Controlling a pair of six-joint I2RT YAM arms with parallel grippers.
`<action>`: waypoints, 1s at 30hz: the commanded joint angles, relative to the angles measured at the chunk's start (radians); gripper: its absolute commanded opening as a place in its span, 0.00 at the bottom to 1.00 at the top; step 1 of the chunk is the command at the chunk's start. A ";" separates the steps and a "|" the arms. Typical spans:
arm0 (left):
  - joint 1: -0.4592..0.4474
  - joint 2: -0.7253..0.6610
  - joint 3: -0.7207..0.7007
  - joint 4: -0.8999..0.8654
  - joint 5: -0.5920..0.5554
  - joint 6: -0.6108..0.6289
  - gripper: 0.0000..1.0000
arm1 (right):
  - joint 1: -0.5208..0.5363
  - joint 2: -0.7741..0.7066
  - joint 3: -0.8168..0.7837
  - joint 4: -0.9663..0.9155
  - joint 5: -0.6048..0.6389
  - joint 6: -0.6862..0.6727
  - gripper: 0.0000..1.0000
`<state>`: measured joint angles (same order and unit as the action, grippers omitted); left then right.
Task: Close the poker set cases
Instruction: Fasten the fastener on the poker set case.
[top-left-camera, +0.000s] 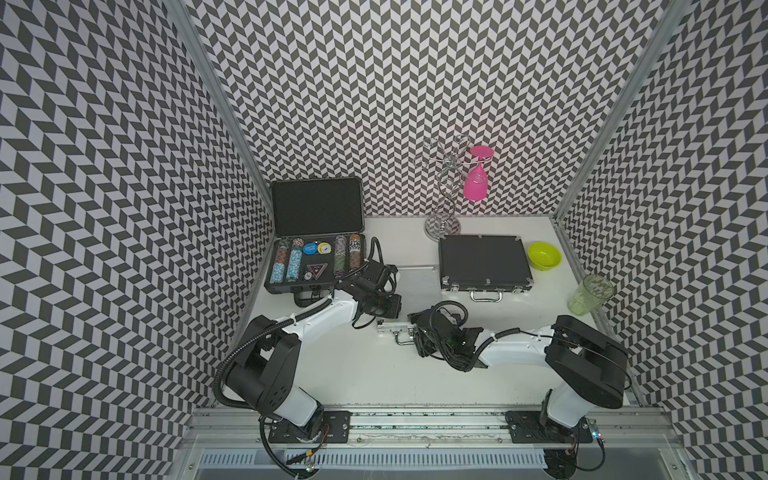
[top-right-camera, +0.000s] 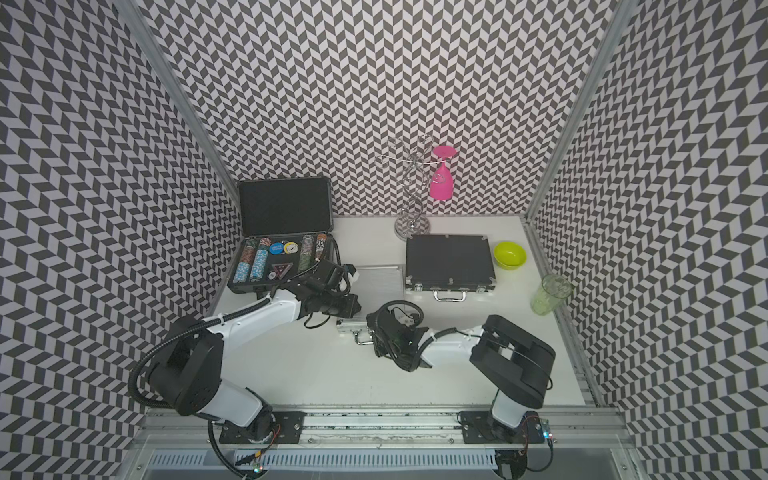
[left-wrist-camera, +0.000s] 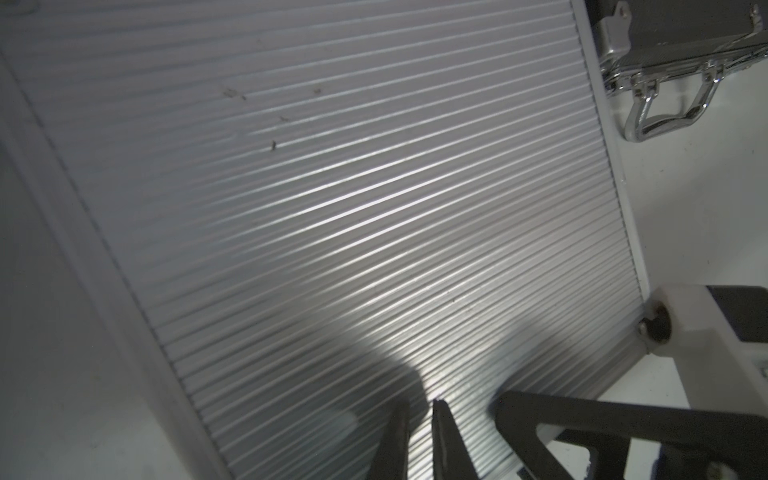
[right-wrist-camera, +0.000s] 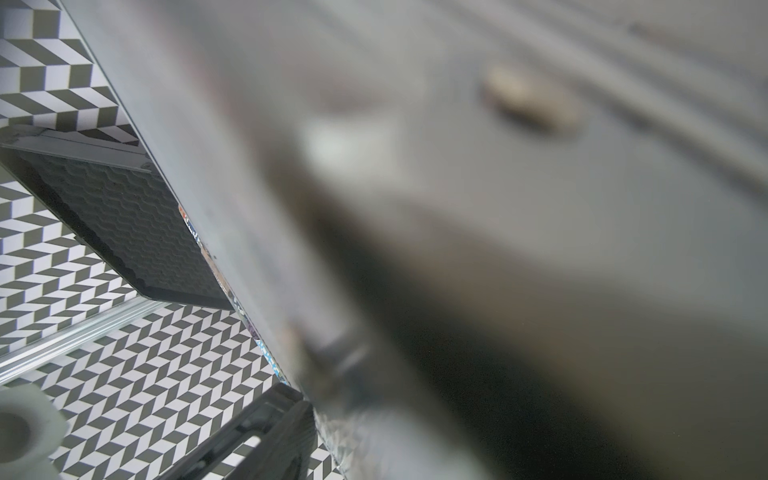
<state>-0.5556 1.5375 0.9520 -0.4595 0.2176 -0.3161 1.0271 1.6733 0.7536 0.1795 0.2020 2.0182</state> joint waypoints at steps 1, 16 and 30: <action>0.003 0.033 -0.051 -0.113 -0.027 -0.014 0.16 | 0.007 -0.030 -0.005 0.022 -0.082 -0.008 0.76; 0.000 0.032 -0.051 -0.118 -0.027 -0.018 0.16 | 0.018 0.017 0.024 0.110 -0.095 0.028 0.76; -0.001 0.036 -0.037 -0.108 -0.024 -0.026 0.16 | 0.018 -0.141 -0.062 0.023 -0.077 -0.021 0.77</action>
<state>-0.5556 1.5372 0.9508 -0.4564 0.2192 -0.3325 1.0416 1.5444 0.6827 0.1699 0.1368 1.9968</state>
